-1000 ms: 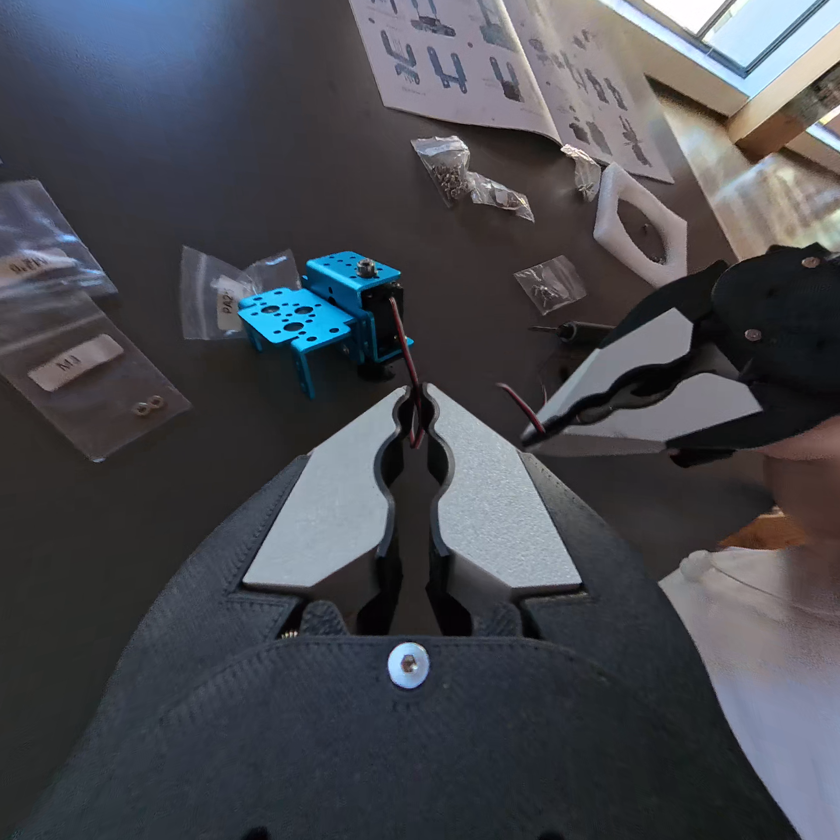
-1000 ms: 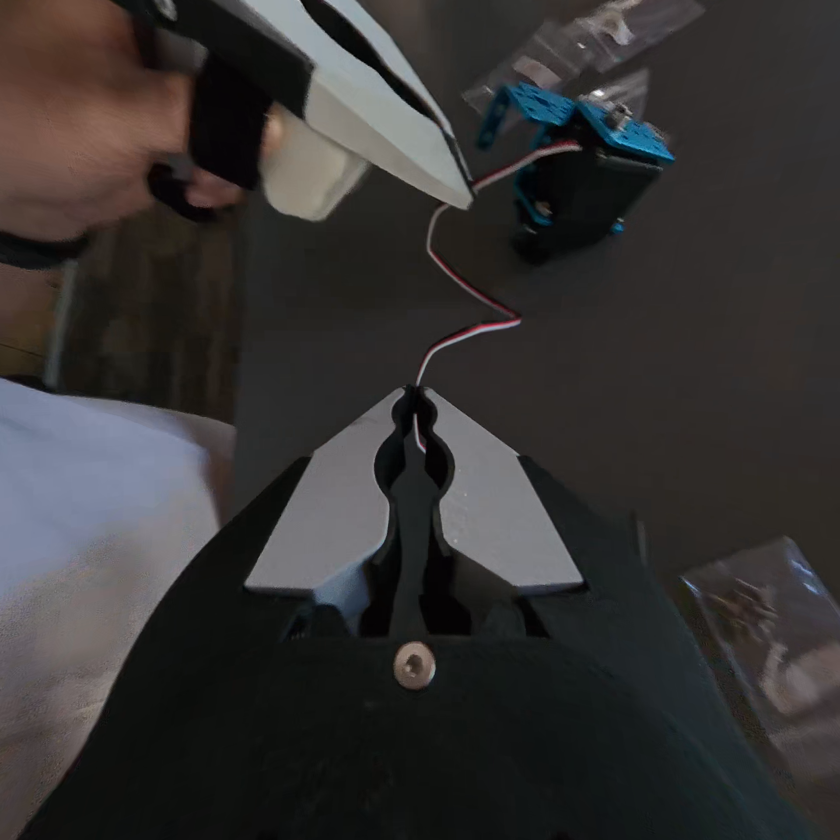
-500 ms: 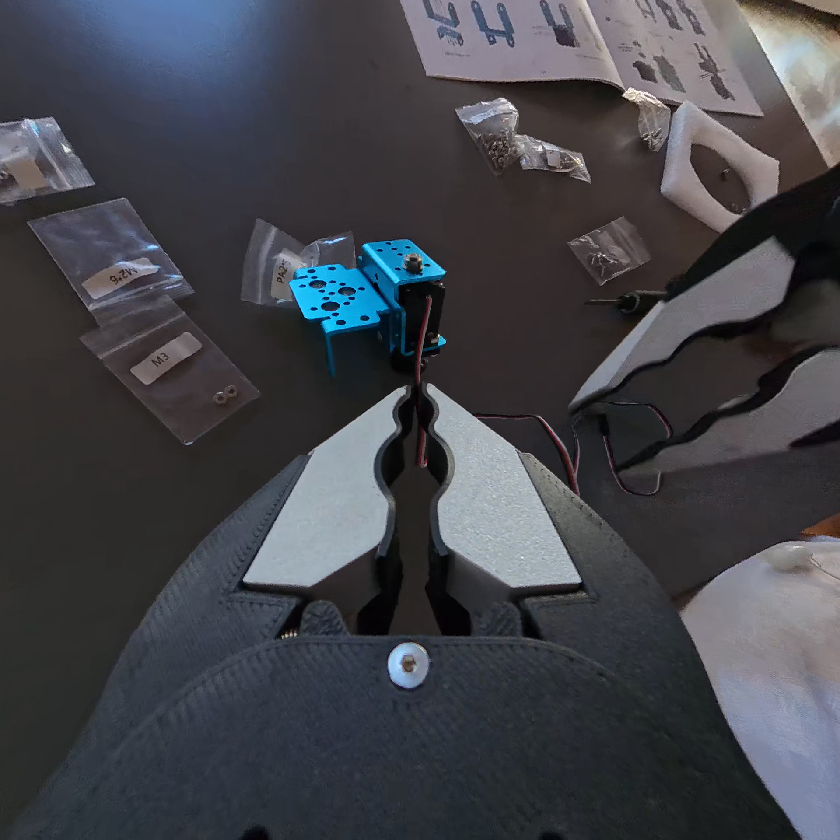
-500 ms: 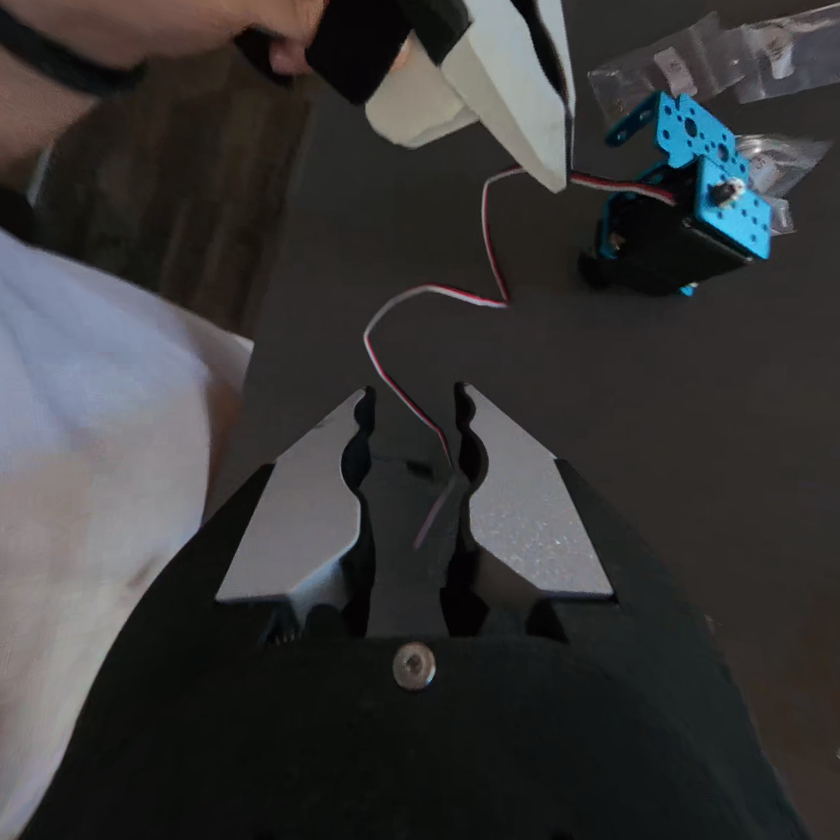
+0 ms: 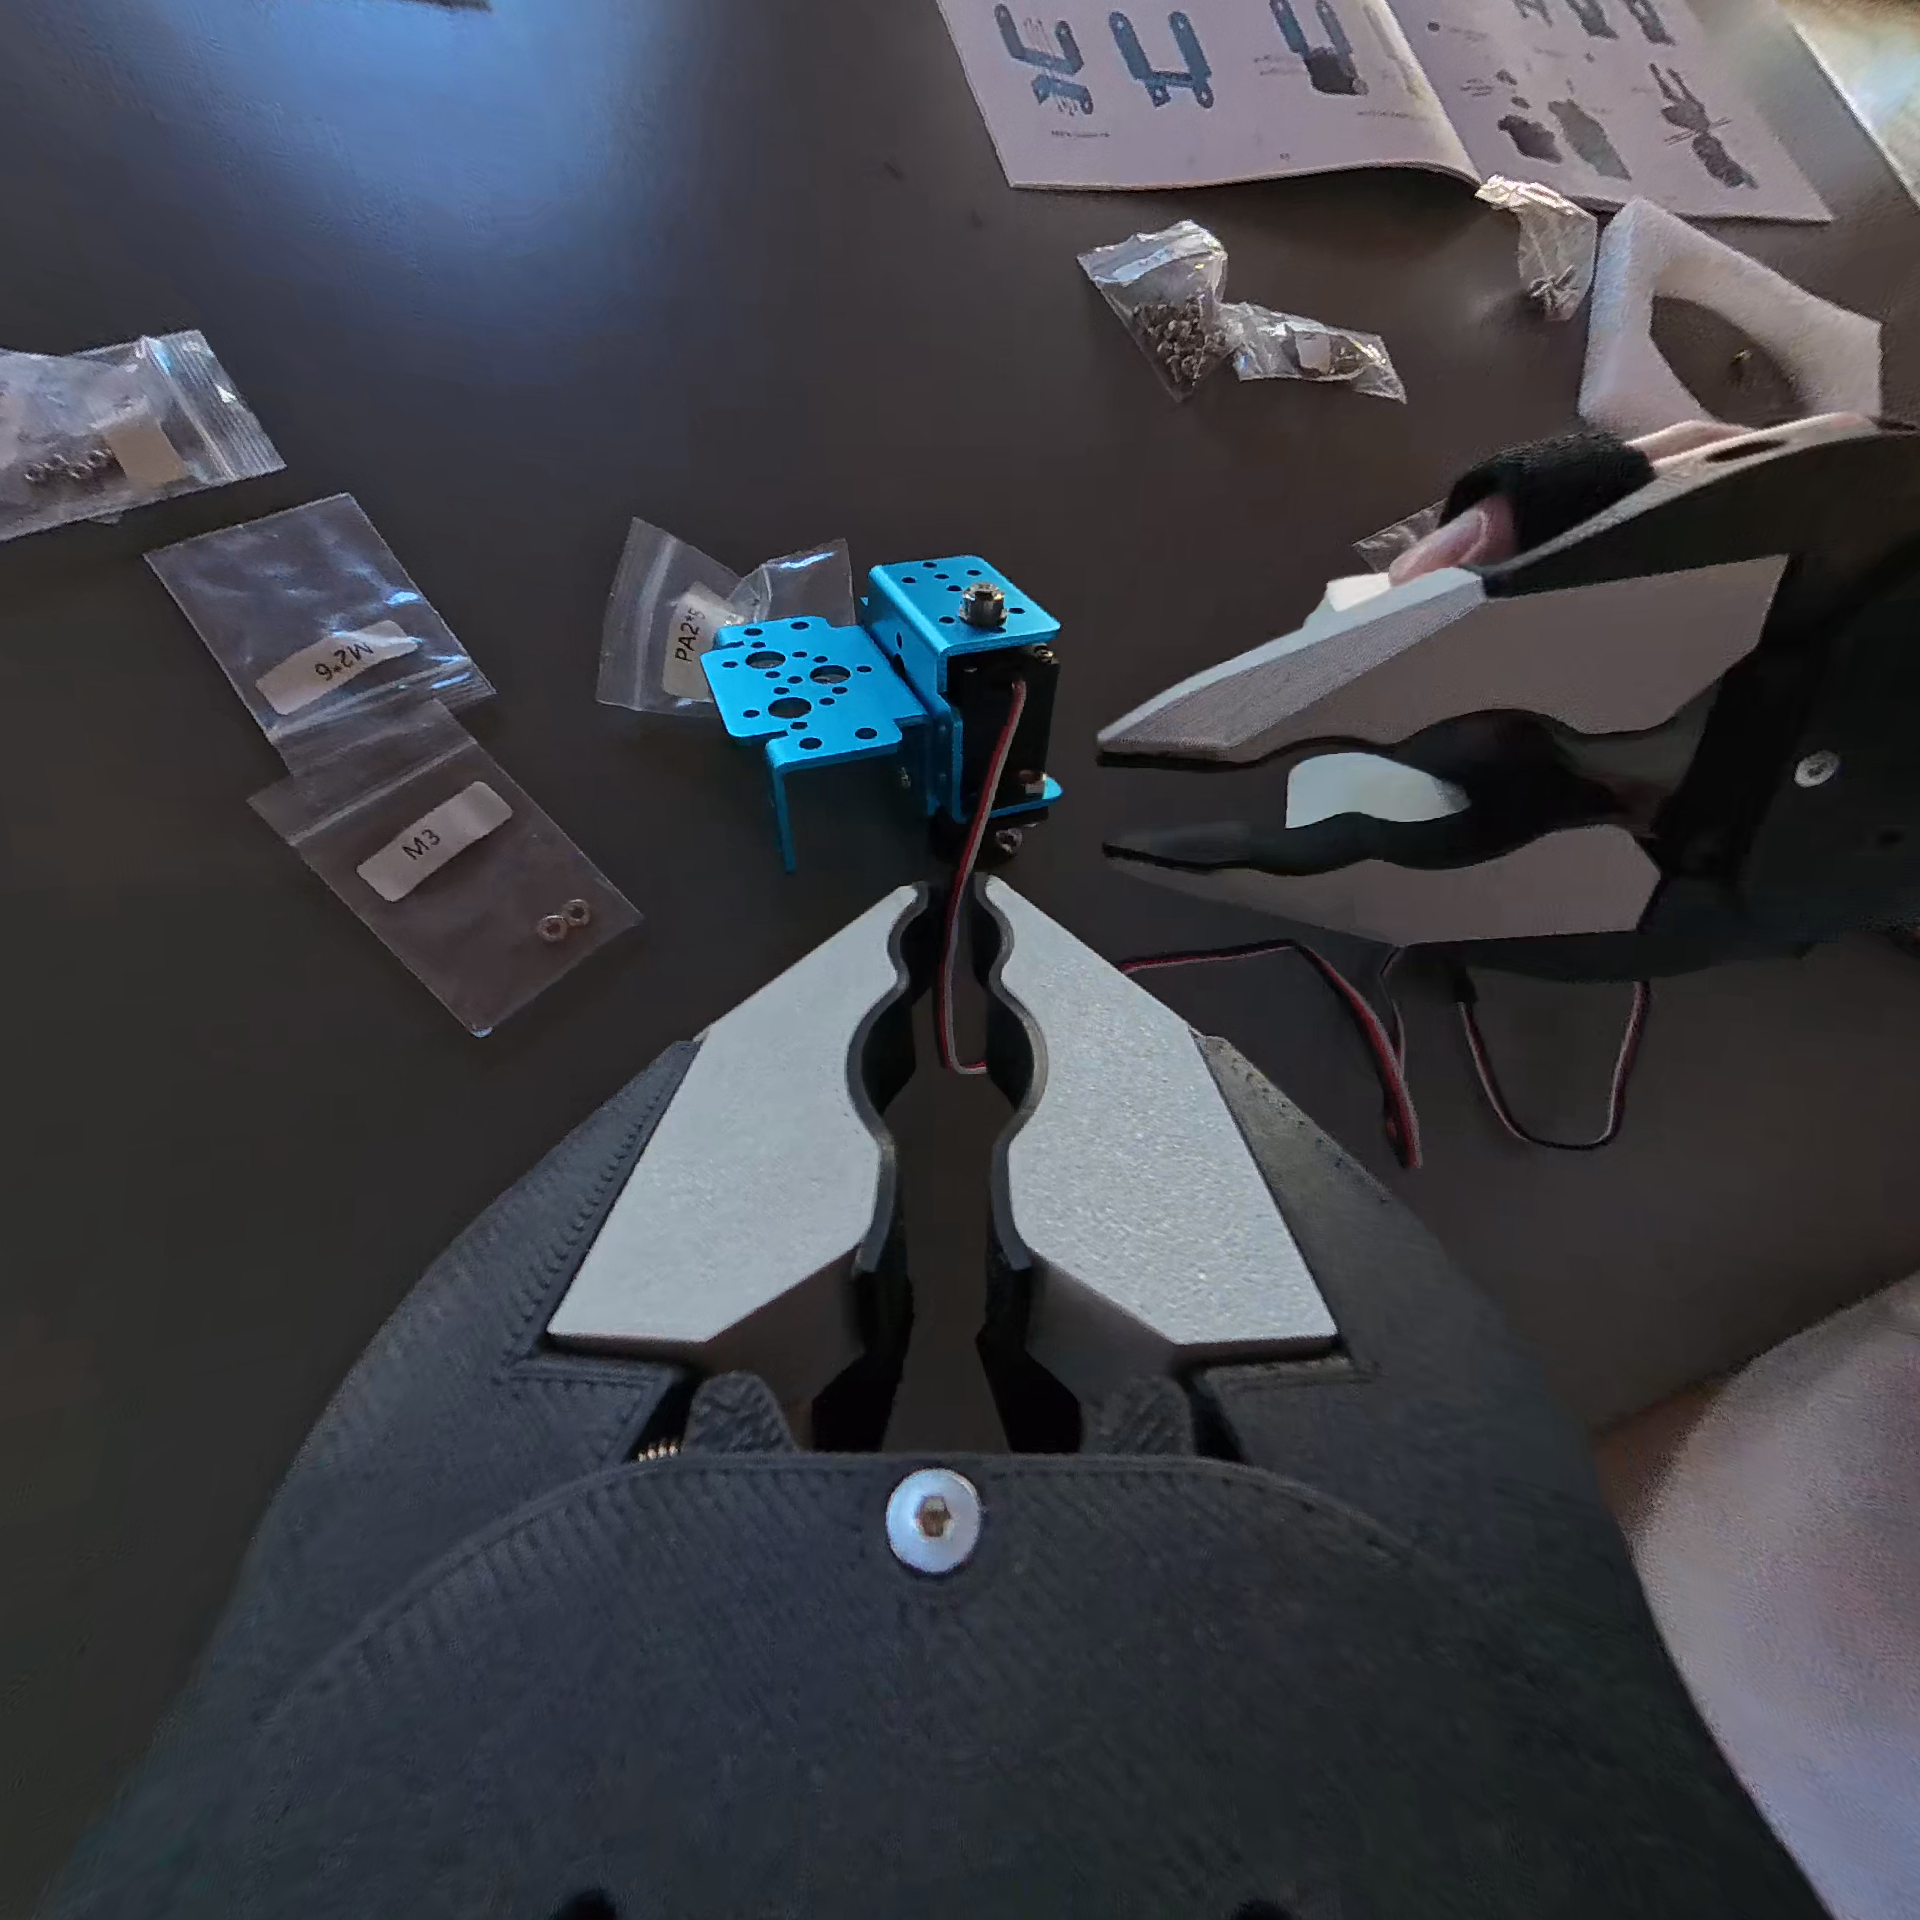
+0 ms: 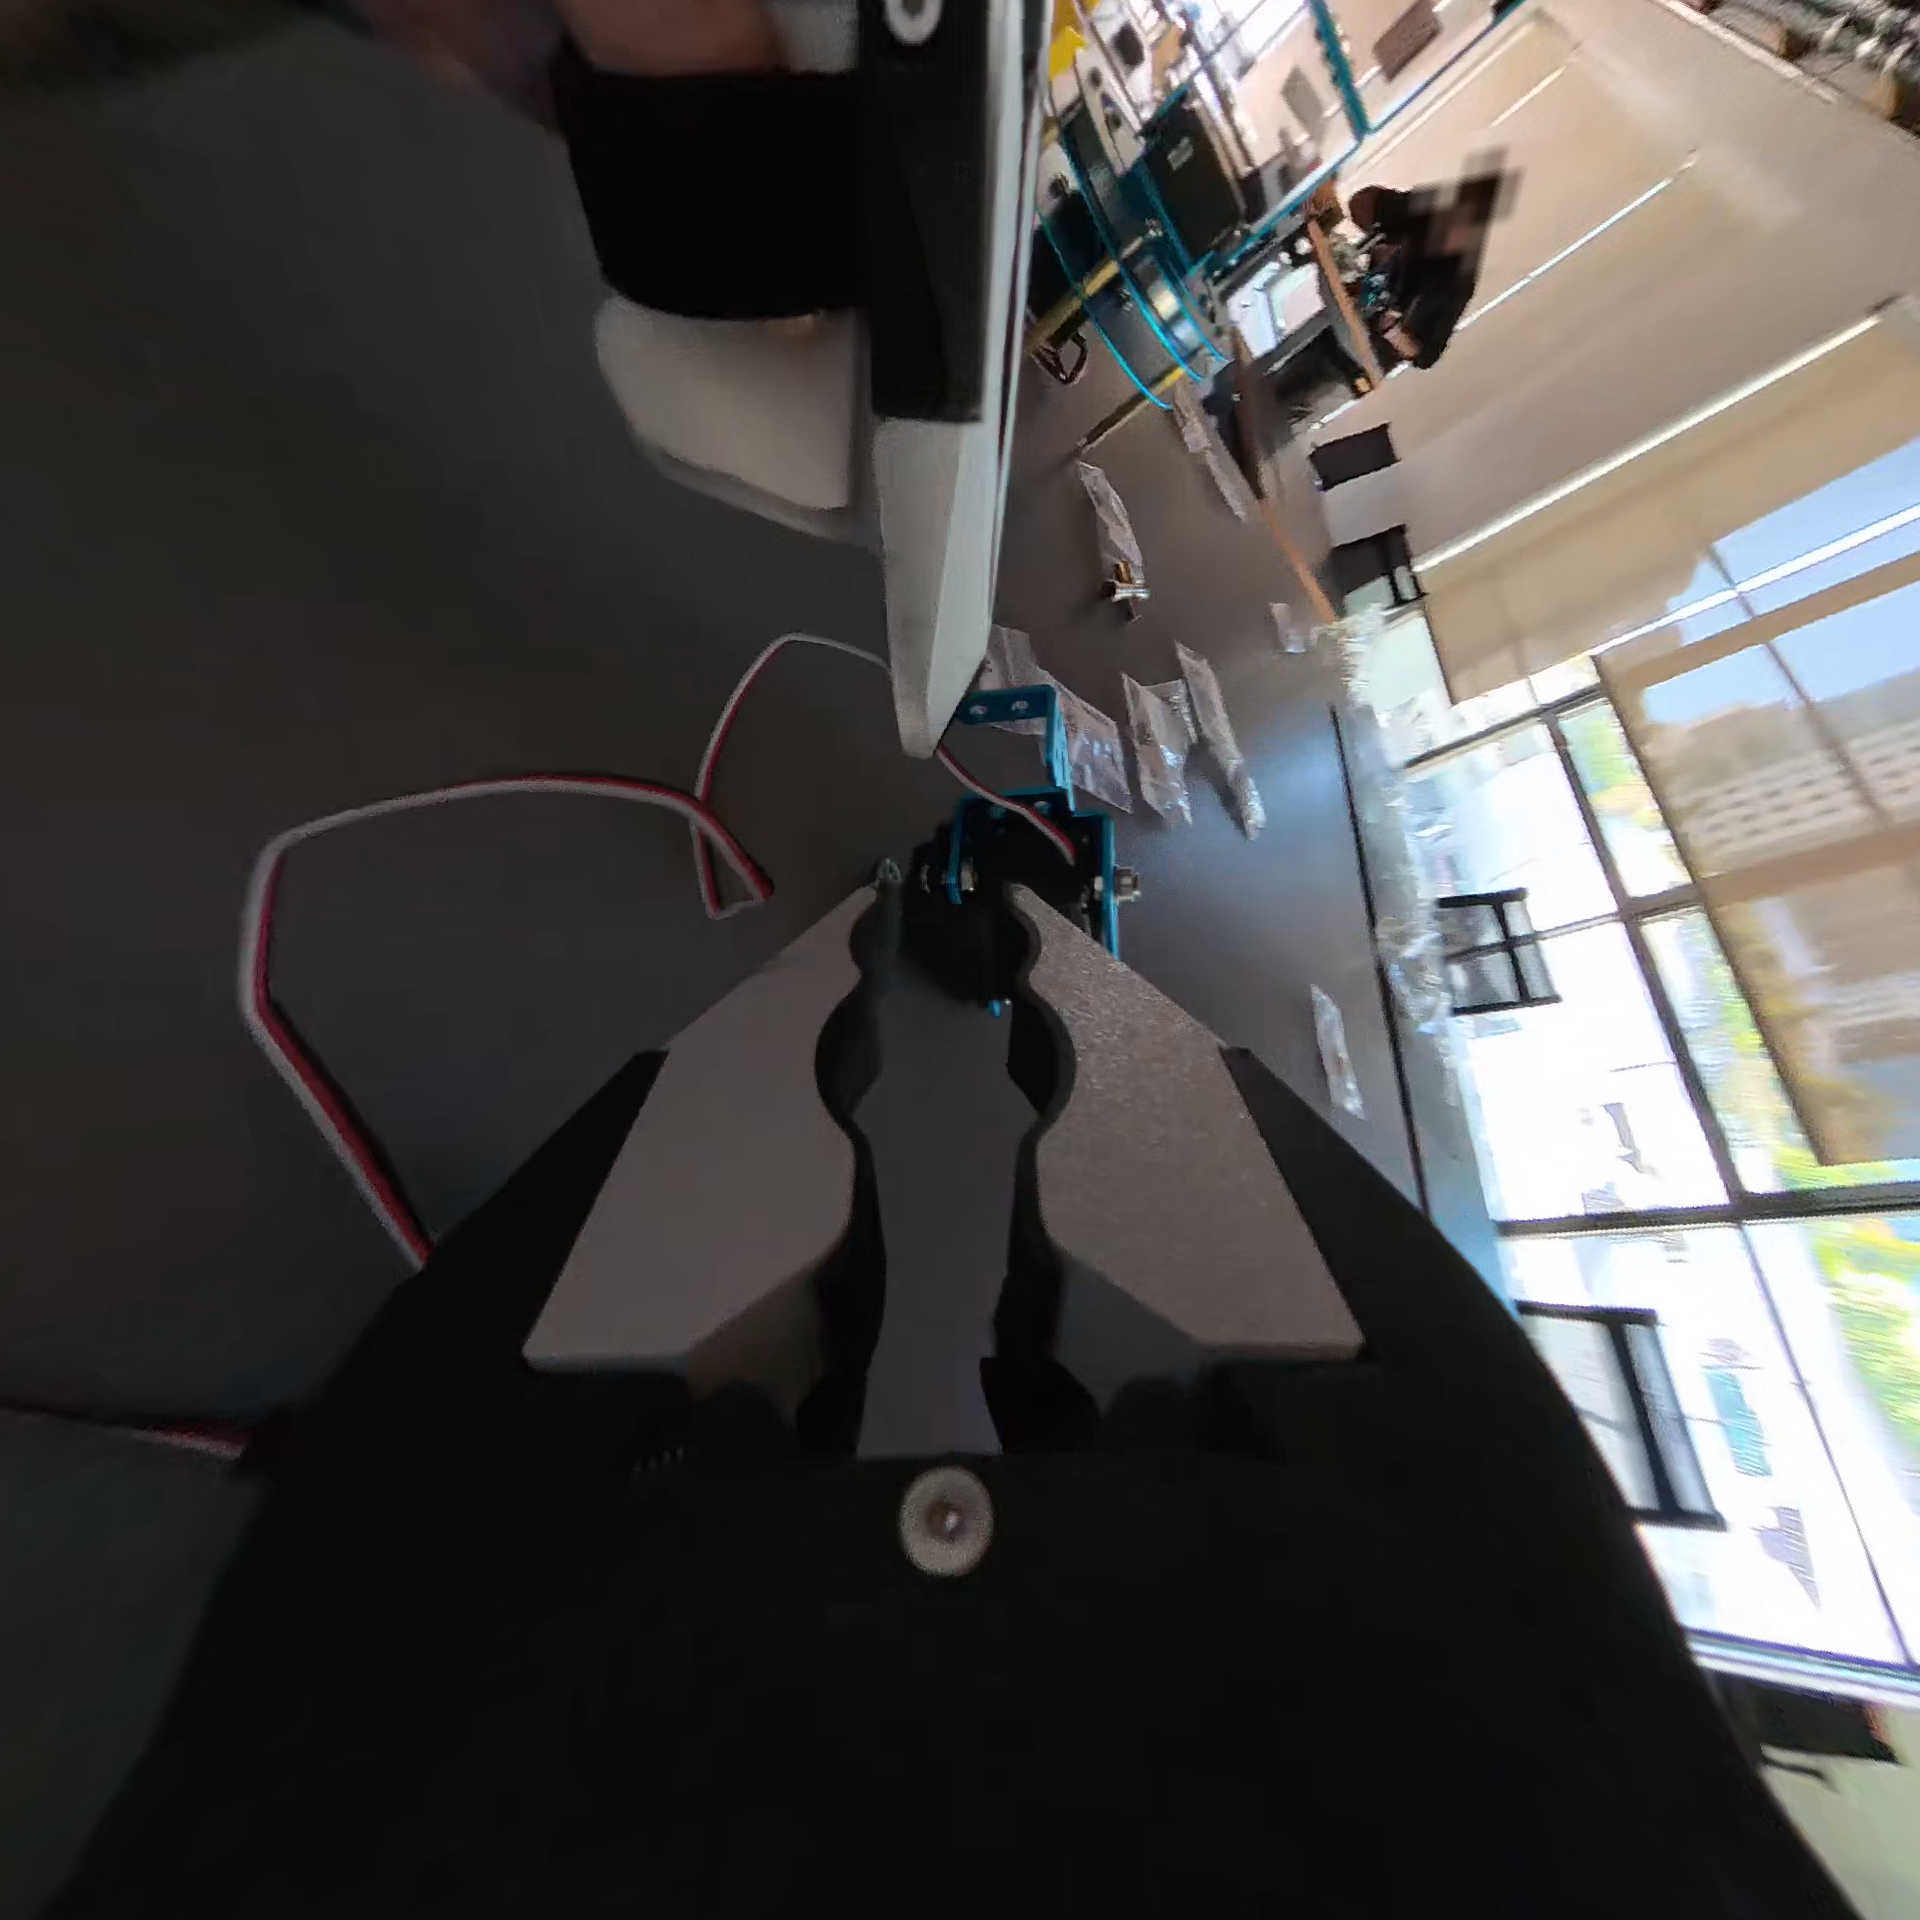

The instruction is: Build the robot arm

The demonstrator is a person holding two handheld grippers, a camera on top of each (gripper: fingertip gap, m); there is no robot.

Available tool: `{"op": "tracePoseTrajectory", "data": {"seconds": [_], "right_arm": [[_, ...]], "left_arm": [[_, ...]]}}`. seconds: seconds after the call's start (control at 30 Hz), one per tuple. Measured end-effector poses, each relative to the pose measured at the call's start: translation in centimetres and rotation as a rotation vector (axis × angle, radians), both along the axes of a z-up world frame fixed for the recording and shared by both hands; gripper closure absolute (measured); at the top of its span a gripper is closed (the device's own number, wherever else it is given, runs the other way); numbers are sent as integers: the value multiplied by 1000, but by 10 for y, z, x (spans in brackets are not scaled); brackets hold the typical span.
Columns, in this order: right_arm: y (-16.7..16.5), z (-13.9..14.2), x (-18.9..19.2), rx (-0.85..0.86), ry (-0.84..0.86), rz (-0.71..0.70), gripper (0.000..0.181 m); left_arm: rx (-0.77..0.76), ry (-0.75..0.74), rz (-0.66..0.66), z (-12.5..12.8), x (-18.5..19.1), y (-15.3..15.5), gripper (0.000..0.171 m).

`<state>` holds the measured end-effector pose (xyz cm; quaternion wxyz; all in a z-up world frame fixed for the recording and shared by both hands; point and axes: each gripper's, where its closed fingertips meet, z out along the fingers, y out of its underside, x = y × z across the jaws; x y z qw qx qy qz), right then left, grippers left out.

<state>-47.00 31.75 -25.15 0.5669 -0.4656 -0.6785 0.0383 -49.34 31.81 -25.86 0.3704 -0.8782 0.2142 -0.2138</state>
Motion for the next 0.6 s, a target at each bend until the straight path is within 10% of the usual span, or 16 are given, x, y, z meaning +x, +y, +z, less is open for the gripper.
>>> {"op": "tracePoseTrajectory", "data": {"seconds": [0.6], "right_arm": [[4, -2, -6, 147, -34, -48, 178]], "left_arm": [[4, -45, -12, -3, 3, -1, 166]]}}
